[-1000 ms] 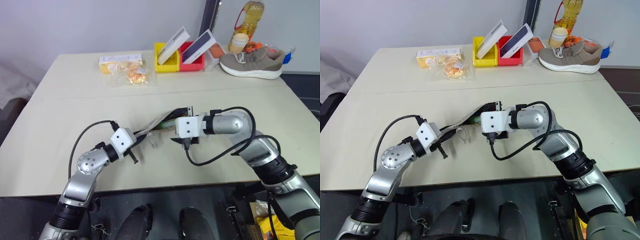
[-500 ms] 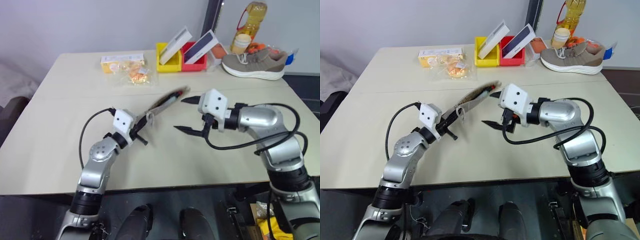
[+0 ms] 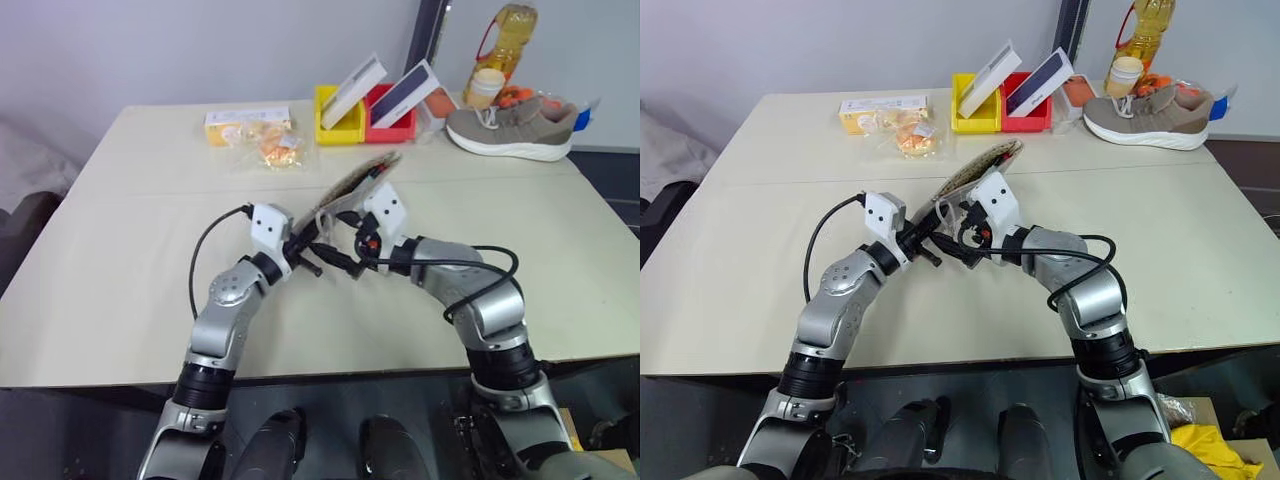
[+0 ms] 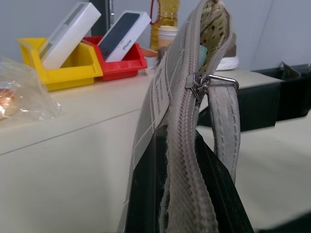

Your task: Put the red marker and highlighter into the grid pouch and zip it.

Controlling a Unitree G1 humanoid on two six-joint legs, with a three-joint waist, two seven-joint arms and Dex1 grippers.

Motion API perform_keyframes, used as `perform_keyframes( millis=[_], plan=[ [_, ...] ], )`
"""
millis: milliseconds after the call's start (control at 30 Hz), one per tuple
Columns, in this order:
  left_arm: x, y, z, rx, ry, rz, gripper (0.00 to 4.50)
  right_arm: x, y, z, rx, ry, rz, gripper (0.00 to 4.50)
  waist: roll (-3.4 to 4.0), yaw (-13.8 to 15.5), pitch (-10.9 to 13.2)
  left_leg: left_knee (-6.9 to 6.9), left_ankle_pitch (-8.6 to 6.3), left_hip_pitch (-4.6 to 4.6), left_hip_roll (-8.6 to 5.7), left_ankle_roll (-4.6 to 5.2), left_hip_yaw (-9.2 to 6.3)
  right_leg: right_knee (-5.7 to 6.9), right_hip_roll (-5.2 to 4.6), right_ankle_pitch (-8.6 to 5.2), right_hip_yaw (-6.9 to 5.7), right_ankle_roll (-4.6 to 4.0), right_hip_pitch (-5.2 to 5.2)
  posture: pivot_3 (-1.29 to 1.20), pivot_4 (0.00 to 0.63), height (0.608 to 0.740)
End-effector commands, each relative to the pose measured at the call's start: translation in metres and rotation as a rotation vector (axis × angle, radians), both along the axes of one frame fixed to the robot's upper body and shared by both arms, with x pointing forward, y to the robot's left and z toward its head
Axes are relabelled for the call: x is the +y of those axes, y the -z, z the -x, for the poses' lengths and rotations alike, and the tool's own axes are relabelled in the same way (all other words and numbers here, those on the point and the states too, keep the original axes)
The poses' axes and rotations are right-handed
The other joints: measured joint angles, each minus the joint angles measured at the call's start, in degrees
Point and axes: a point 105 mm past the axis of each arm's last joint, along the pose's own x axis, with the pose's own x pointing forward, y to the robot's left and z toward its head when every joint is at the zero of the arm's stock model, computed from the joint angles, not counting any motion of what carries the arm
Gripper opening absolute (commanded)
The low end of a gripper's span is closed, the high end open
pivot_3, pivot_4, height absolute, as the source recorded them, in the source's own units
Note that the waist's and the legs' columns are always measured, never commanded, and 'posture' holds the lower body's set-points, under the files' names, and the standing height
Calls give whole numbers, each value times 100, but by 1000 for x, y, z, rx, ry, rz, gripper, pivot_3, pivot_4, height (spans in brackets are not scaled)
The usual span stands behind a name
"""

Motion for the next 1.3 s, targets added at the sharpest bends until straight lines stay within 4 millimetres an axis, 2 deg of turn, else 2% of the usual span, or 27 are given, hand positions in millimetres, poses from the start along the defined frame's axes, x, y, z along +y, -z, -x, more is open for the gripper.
perform_keyframes(
  millis=[33, 167, 333, 500, 667, 767, 933, 1300],
  plan=[
    [-6, -15, 3, -65, 23, 5, 0, 2, -13, -2, -43, 10, -20, 2130, 0, -8, 0, -1, 0, 0, 0, 0, 0, 0, 0, 0, 0, 0, 0, 0, 150, 740],
    [-1, -12, 3, -69, 11, -14, 0, -7, -17, -7, -67, 43, -6, 54, 0, -14, 0, -1, 0, 0, 0, 0, 1, 0, 1, 0, 0, 0, 0, 0, 150, 740],
    [7, -12, 0, -91, -15, -48, 0, -21, -24, -12, -100, 85, 18, 20, 0, -13, 0, -1, 0, 0, 0, 0, 1, 0, 1, 0, 1, 0, -1, 0, 150, 740],
    [21, -9, -4, -98, -50, -76, 0, -46, -34, -20, -143, 154, 65, 20, 0, -12, 0, -1, 0, 0, 0, 0, 2, 0, 0, 0, 1, 0, -1, 0, 150, 740],
    [23, -8, -4, -82, -48, -54, 0, -47, -28, -15, -106, 103, 82, 20, 0, -14, 0, -1, 0, 0, 0, 1, 3, -1, 0, 0, 1, 0, -1, 0, 150, 740],
    [22, -9, -4, -66, -43, -17, 0, -42, -26, -11, -75, 79, 52, 932, -1, -10, 1, -1, 0, 0, 1, 1, 4, -1, 0, 0, 2, 0, -1, 0, 150, 740],
    [15, -6, -1, 30, 12, 72, 0, -33, -19, -10, -46, 96, 13, 3233, -1, -27, 0, -2, 0, 0, 5, 1, 6, 0, 0, 0, 3, 0, -2, 0, 150, 740],
    [11, -6, 5, 101, 76, 109, 0, -17, -10, -3, -24, 66, -10, 3233, -1, -27, 0, -1, -1, 0, 4, 2, 10, 0, 0, 1, 4, 0, -2, 0, 150, 740]
  ],
)
